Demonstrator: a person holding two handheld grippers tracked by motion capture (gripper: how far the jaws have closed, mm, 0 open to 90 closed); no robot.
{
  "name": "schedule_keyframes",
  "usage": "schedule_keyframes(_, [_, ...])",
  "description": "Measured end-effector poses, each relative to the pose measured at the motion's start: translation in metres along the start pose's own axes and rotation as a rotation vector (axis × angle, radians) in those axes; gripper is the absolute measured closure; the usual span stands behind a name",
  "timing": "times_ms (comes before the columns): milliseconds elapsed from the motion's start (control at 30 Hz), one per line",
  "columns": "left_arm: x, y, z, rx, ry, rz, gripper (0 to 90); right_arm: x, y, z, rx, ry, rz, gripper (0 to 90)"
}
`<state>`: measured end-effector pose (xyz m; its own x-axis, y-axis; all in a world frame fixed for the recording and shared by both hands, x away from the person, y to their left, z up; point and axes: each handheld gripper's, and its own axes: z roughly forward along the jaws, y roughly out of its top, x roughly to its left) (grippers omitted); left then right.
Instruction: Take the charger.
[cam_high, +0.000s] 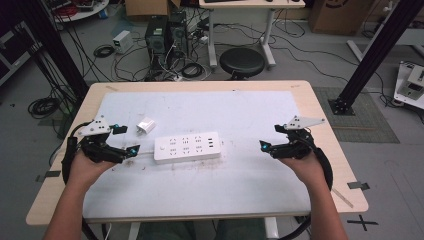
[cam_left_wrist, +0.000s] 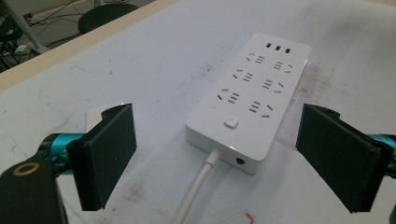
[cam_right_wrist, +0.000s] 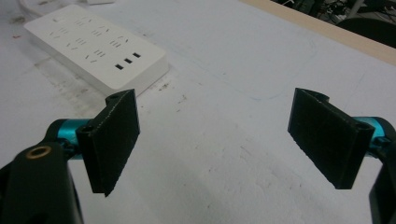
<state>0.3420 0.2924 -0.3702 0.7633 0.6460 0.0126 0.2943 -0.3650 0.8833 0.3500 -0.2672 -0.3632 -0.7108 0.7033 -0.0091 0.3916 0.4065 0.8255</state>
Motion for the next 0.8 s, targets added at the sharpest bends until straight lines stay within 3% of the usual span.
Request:
schedule_keyframes(167, [0.001, 0.001, 0.000, -0.009, 0.012, -0.014, 12.1, 0.002, 0.003, 0.000, 0.010, -0.001, -0.008, 17.0])
schedule_keyframes(500, [0.025, 0.010, 0.008, 0.026, 0.051, -0.039, 12.1, 0.002, 0.004, 0.003, 0.014, -0.008, 0.000, 17.0])
schedule_keyframes(633, [0.036, 0.013, 0.023, 0.000, 0.080, -0.070, 12.2, 0.003, 0.003, 0.004, 0.015, -0.012, 0.002, 17.0])
schedule_keyframes(667, [0.041, 0.012, 0.033, 0.005, 0.095, -0.096, 12.2, 0.004, 0.003, 0.004, 0.014, -0.012, 0.001, 17.0])
schedule_keyframes(800, [0.052, 0.006, 0.050, 0.048, 0.122, -0.129, 12.2, 0.007, 0.003, 0.007, 0.024, -0.006, 0.006, 17.0])
